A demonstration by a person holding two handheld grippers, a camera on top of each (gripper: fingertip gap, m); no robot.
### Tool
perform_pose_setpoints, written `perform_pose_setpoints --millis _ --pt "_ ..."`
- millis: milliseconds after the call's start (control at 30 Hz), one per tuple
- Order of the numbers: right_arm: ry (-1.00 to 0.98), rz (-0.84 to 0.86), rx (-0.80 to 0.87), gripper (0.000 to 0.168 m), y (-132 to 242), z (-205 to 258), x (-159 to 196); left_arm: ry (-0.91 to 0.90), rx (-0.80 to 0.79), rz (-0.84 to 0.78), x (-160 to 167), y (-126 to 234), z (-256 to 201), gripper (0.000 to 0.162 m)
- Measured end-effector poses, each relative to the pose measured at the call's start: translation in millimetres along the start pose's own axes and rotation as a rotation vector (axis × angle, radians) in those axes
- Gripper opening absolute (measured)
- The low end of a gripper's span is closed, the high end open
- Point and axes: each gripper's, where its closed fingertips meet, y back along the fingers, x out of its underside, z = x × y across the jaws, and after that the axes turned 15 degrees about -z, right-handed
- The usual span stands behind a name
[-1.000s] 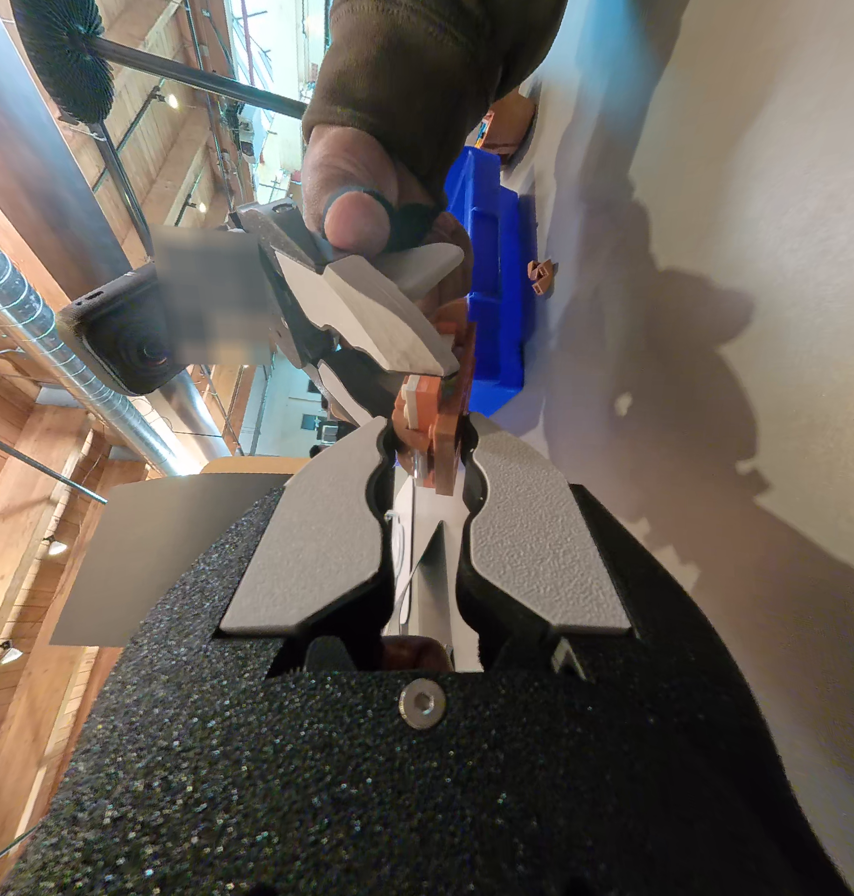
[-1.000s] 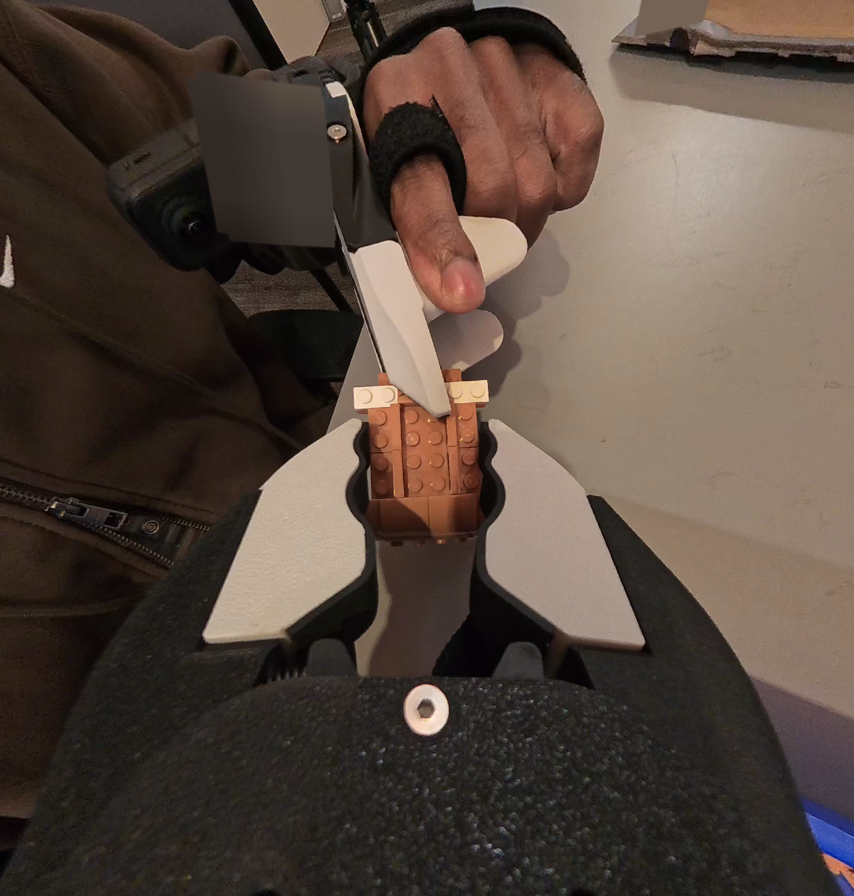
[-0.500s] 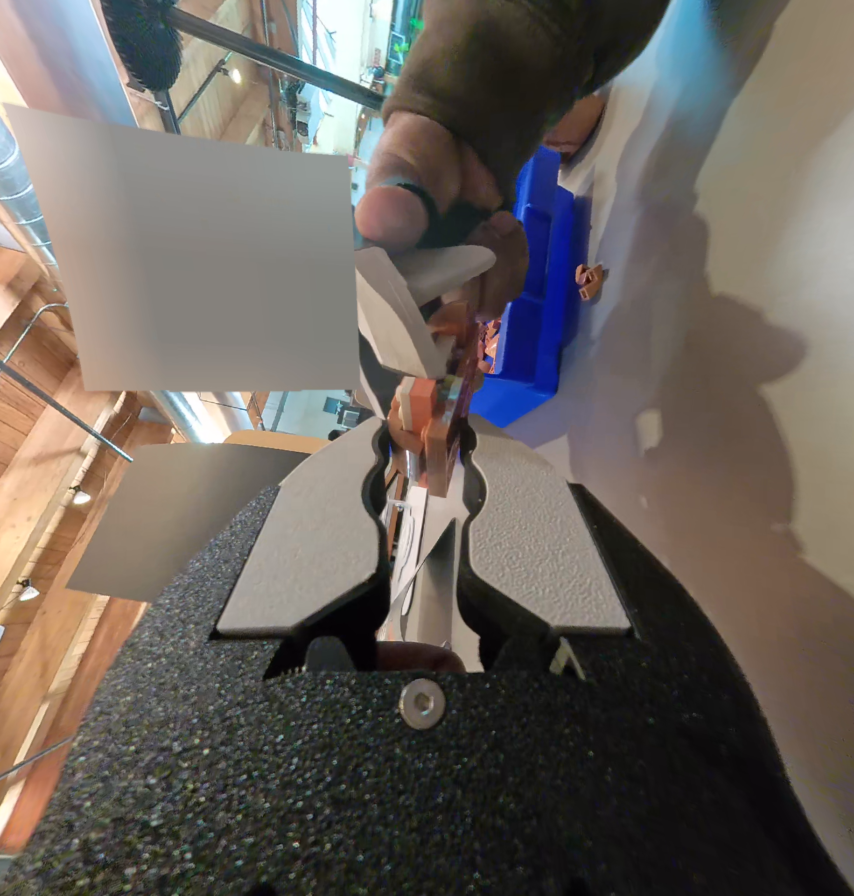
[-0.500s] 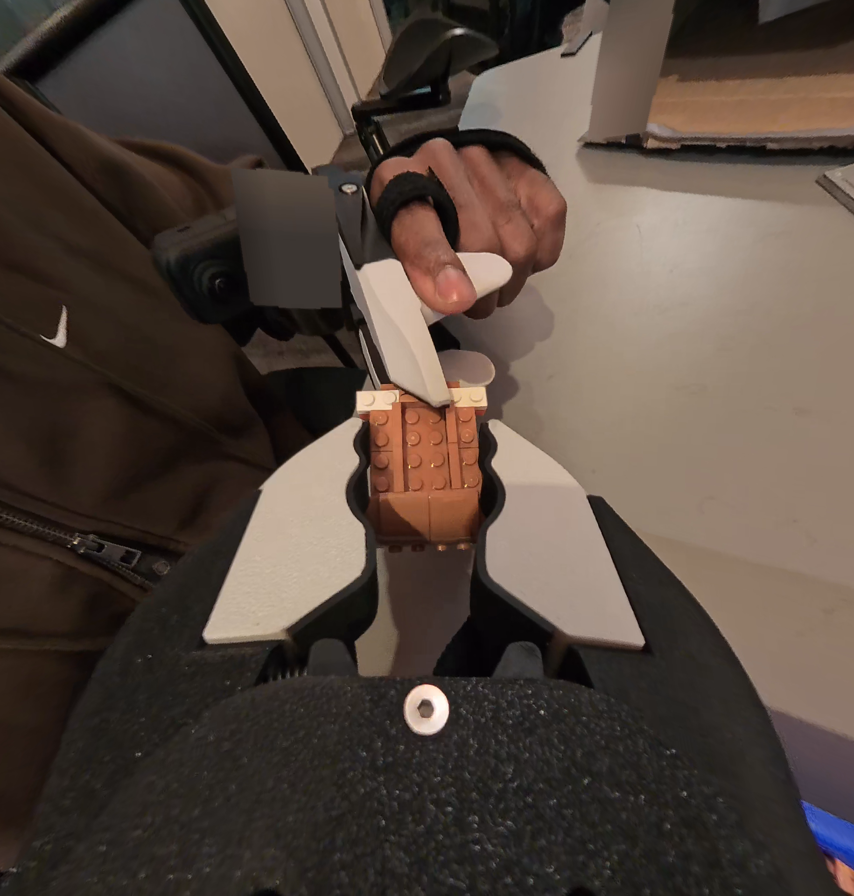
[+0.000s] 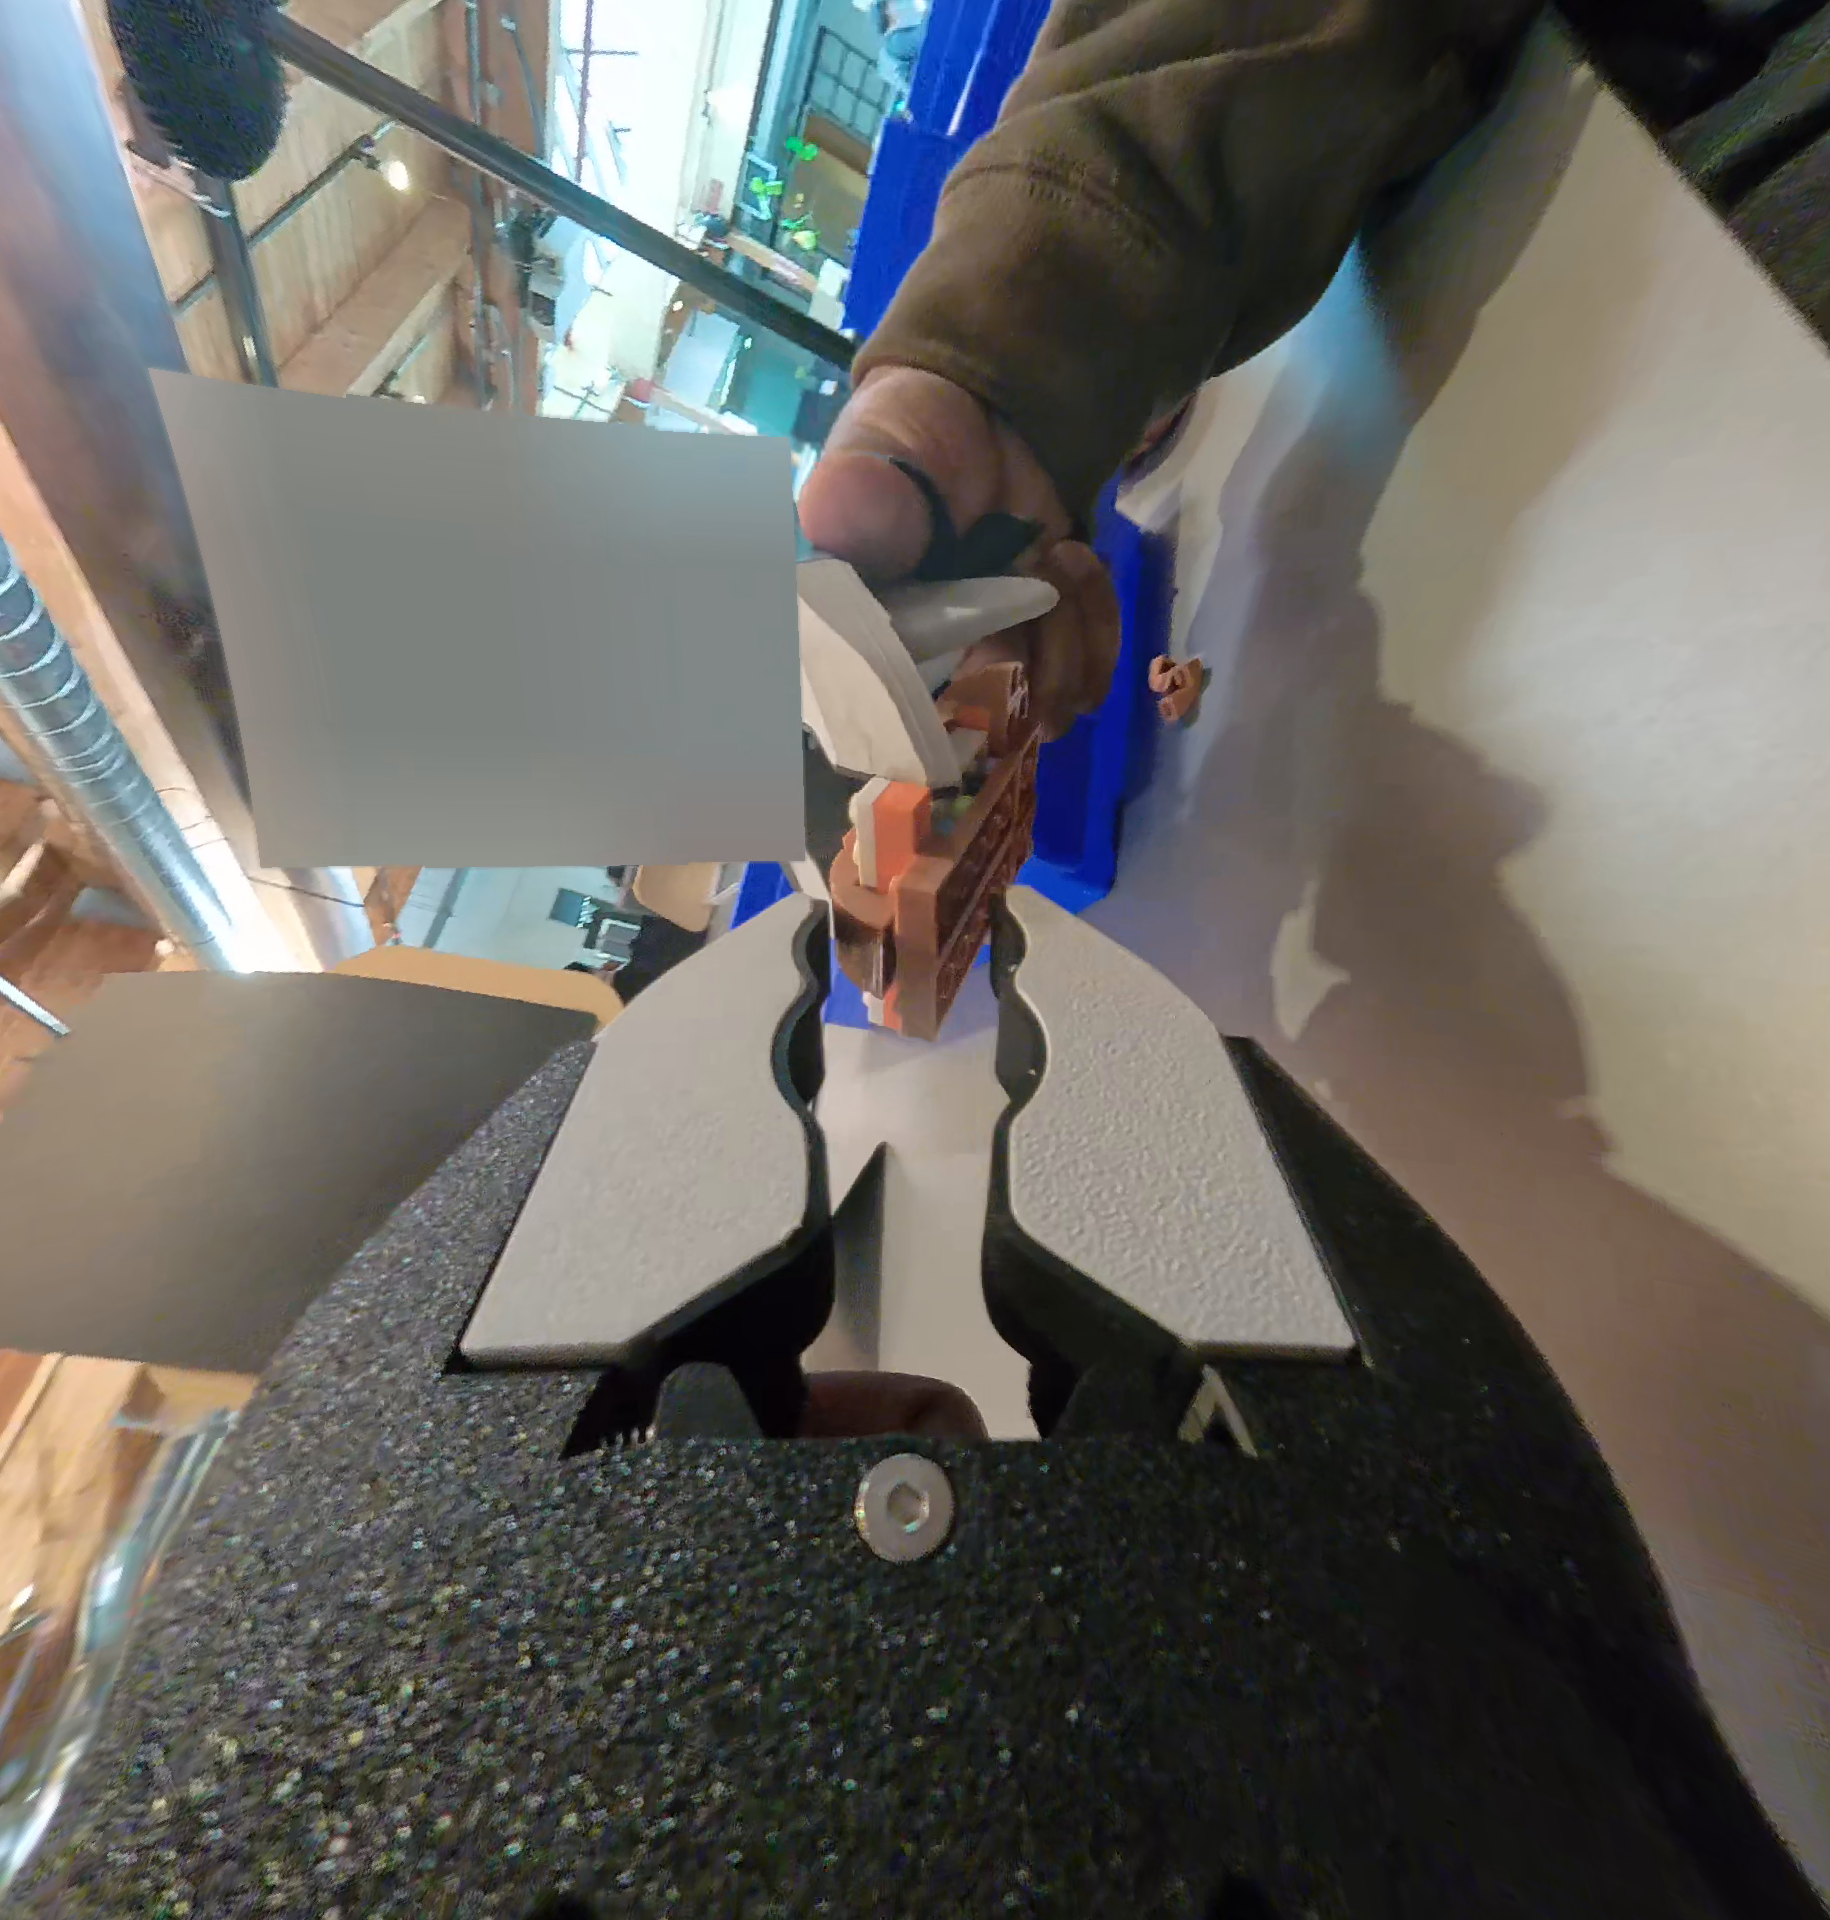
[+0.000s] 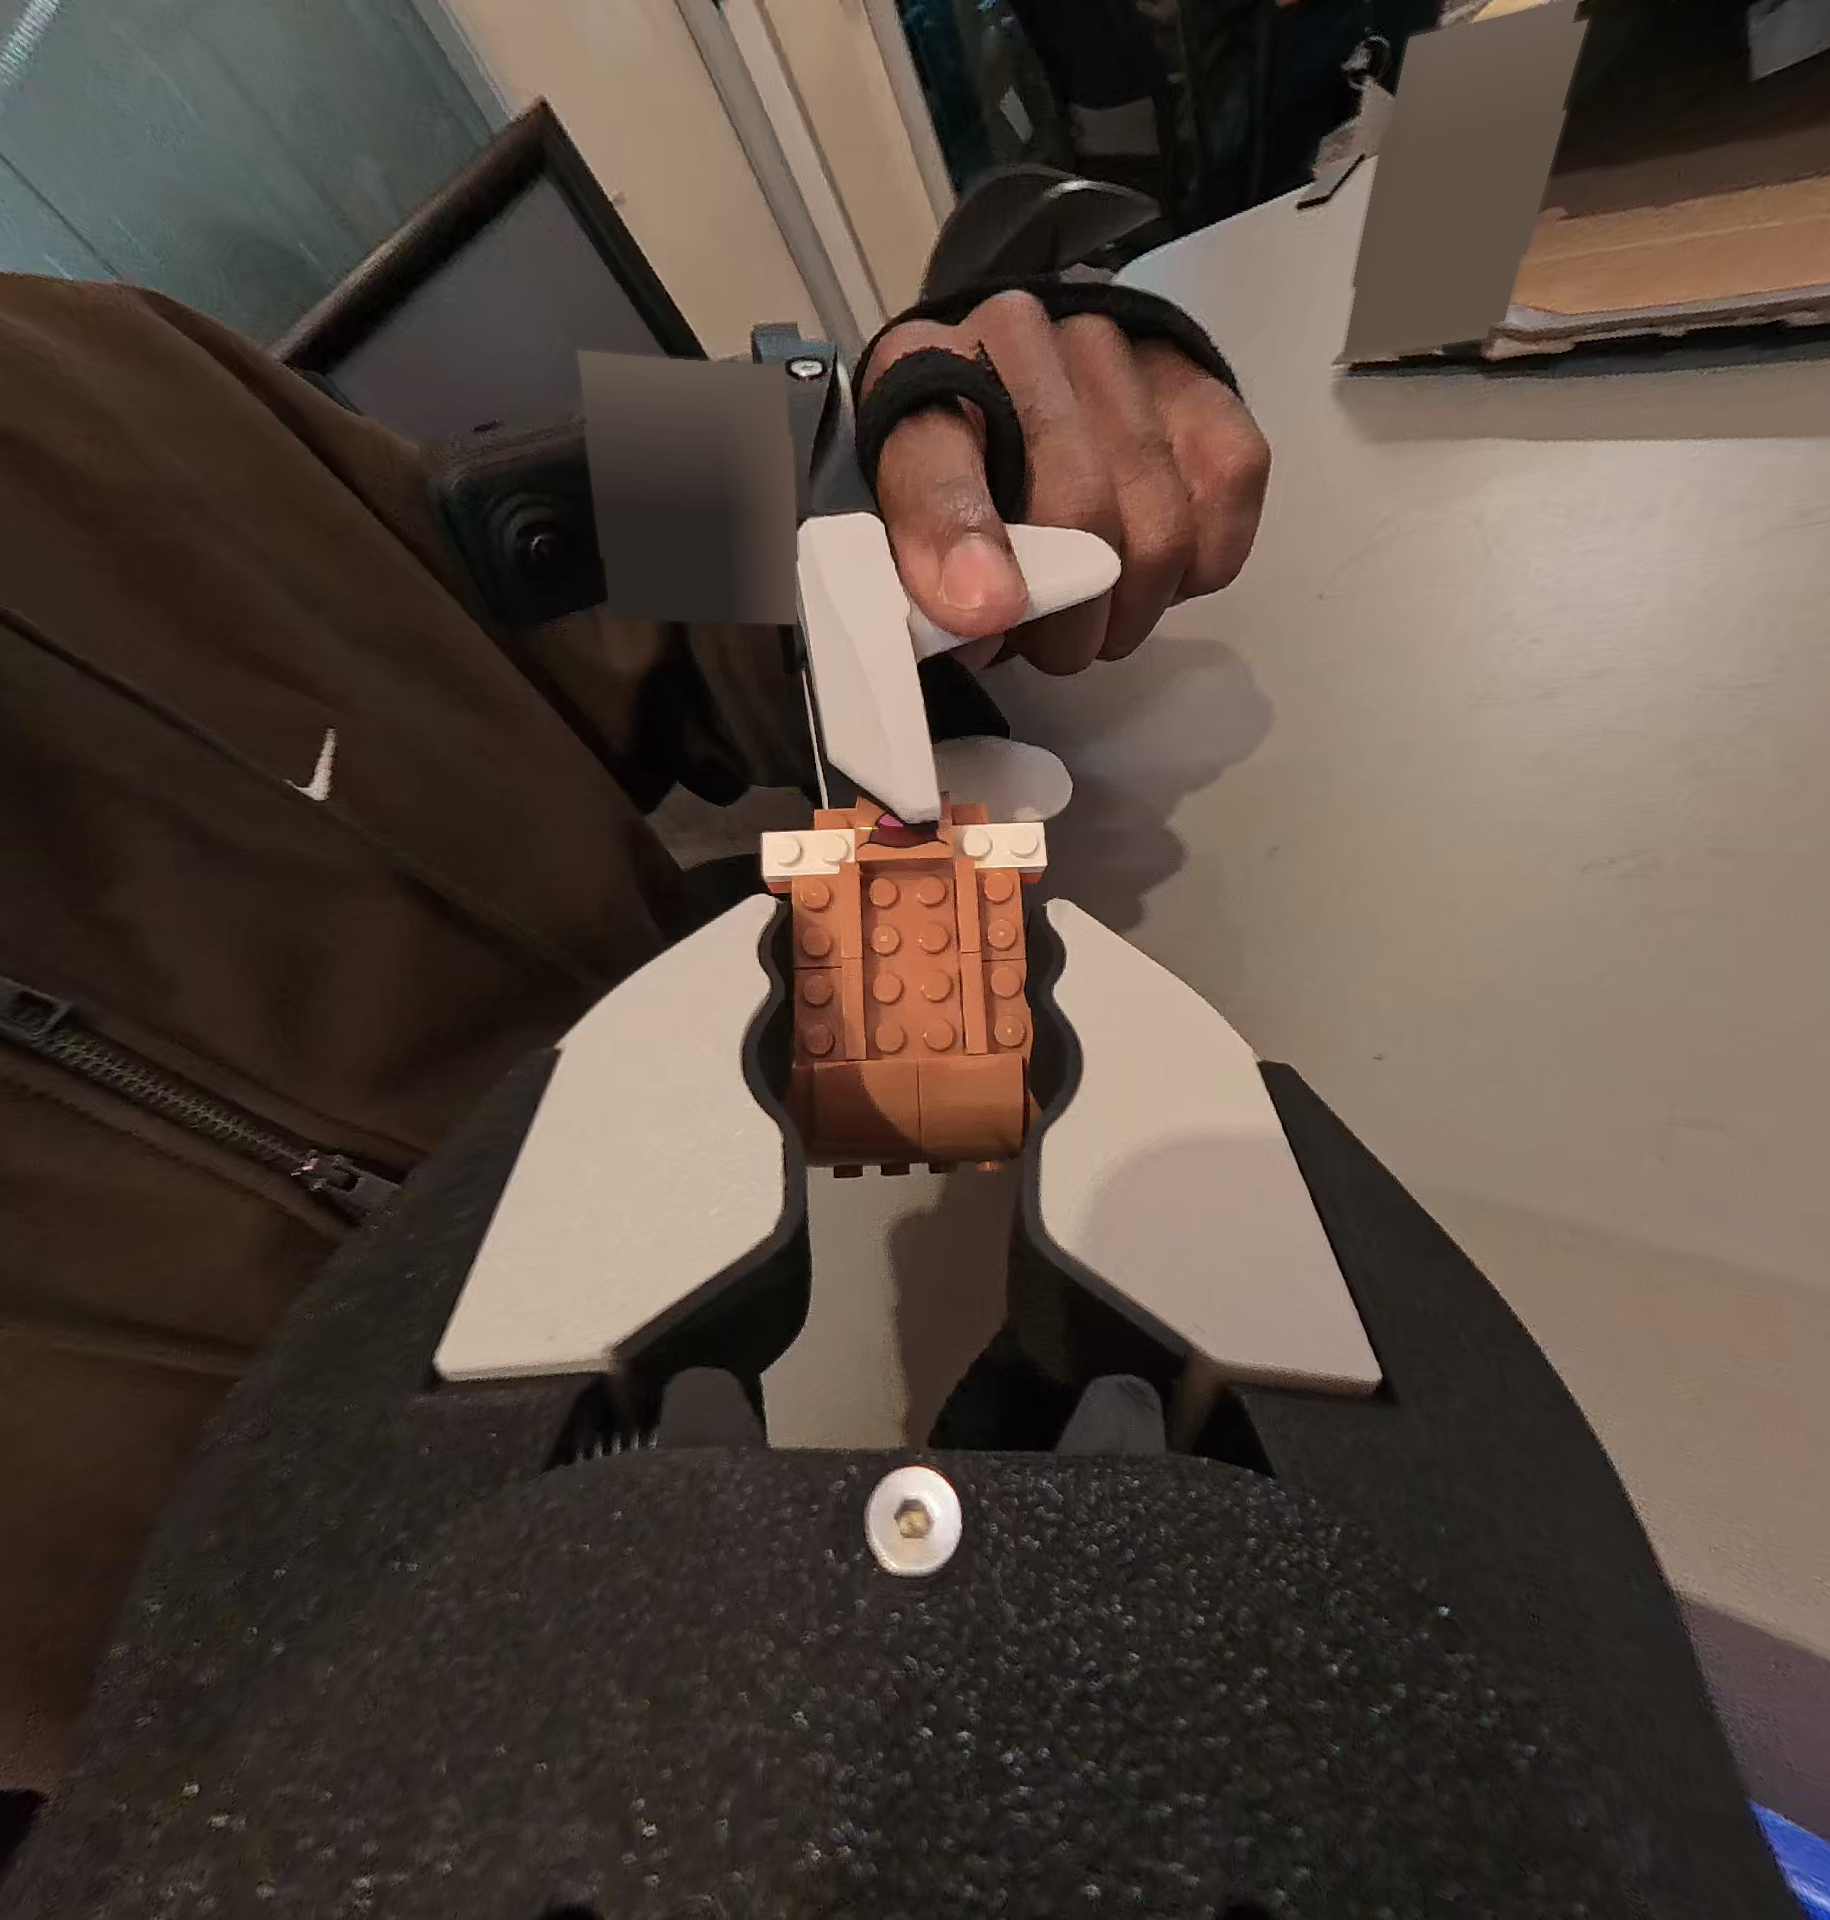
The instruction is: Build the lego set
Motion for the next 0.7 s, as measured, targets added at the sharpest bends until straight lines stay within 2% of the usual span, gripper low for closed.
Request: perform_pose_setpoints --millis 167,700 --pt "-0.028 -0.01 -0.031 0.043 -0.9 3.6 0.9 0.033 0.046 -0.014 -4.8 2.4 1.0 0.025" --pt "-0.044 -0.028 -0.033 0.043 -1.8 2.9 0.5 -0.042 0.055 0.007 -3.1 3.7 2.3 0.023"
